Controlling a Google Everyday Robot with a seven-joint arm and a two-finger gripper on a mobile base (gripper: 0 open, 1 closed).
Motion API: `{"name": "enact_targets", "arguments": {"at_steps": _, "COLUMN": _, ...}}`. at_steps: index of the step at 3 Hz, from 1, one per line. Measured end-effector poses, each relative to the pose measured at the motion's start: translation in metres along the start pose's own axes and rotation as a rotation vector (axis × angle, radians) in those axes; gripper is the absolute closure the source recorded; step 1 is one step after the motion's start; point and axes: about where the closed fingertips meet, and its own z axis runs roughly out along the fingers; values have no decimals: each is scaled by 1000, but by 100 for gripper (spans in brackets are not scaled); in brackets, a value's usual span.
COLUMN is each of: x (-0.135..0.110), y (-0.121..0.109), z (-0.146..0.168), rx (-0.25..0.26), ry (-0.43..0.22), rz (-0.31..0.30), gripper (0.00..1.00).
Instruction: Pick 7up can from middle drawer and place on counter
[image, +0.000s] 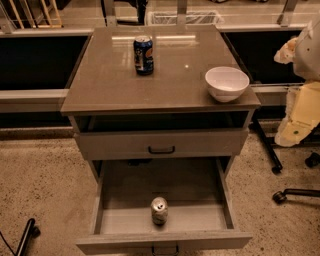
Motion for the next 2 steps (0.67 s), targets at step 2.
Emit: {"name": "enact_targets", "arguments": {"at_steps": 2, "x": -11, "y": 1, "z": 33, "rx": -35, "ry": -154, "rz": 6, "gripper": 0}}
